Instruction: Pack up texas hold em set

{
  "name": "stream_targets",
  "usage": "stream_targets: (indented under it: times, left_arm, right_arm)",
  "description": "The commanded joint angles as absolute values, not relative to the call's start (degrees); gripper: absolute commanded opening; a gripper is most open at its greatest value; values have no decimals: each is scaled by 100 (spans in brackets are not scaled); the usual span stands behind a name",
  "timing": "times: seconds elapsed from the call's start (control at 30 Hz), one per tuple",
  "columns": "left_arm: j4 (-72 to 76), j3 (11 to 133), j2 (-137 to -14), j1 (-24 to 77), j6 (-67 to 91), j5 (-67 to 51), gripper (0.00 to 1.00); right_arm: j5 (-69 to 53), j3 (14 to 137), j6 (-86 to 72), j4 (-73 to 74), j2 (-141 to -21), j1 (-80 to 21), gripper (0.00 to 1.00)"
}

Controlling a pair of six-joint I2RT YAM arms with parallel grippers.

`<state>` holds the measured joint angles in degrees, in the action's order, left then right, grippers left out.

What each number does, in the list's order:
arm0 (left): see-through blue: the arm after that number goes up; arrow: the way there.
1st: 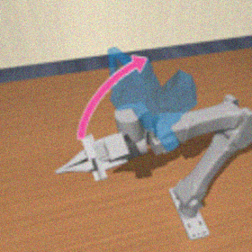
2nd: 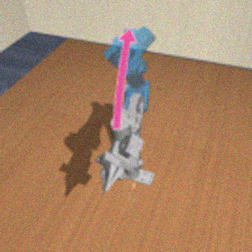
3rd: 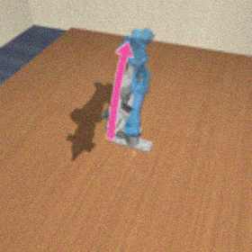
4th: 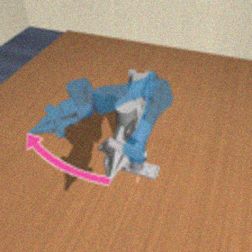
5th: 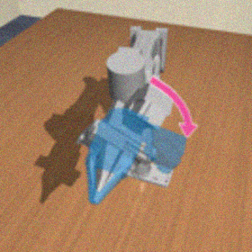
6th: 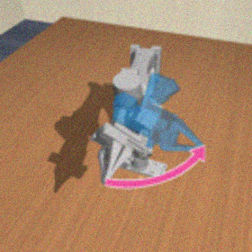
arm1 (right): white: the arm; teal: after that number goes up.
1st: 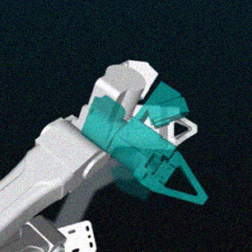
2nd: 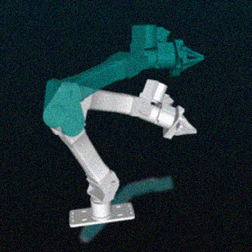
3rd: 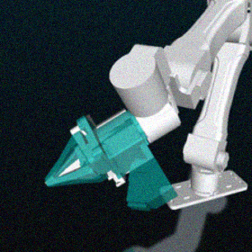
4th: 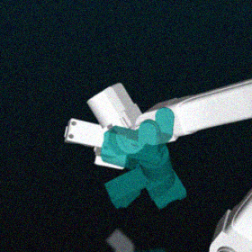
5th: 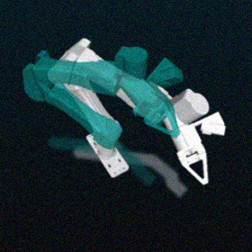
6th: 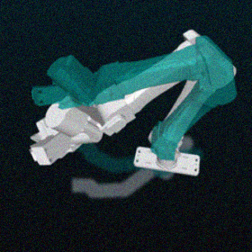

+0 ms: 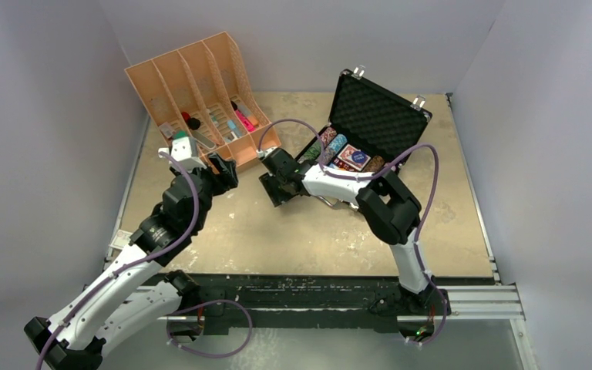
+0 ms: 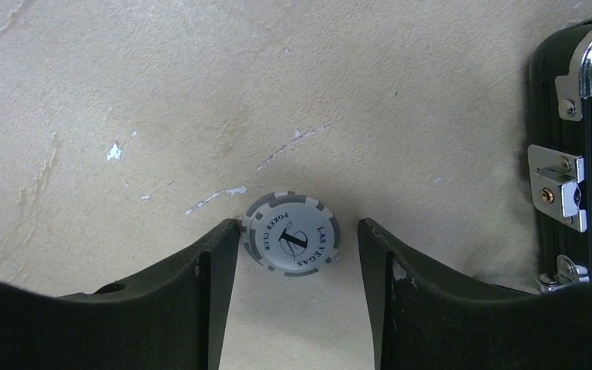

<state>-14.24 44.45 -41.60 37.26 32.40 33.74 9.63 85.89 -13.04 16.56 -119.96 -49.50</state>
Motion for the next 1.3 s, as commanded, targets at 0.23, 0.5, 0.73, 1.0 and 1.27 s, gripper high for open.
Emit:
stream_targets:
  times: [0.23,0.5,0.73,1.0,1.27]
  left_arm:
    - [-1176,4421,-4095,3709,3309,3406,66]
    - [-1180,4305,-4137,3708,3557,3217,66]
    - [-840,3803,-4232,3713,4048,2568,68]
    - [-190,3507,-4629,3711,4372,1766,69]
    - [749,3229,-5016,3721,4620,1069,69]
  right_arm:
    - [1114,8824,-1402,2047,-12342,-4966,31]
    - [1108,8705,-1648,1854,-11761,-4964,20]
    - [1293,8573,-2101,1640,-10900,-4940,21]
    - [1163,8280,-3031,1442,-9965,-4789,21]
    - [760,7659,-4138,879,-9036,-4685,22]
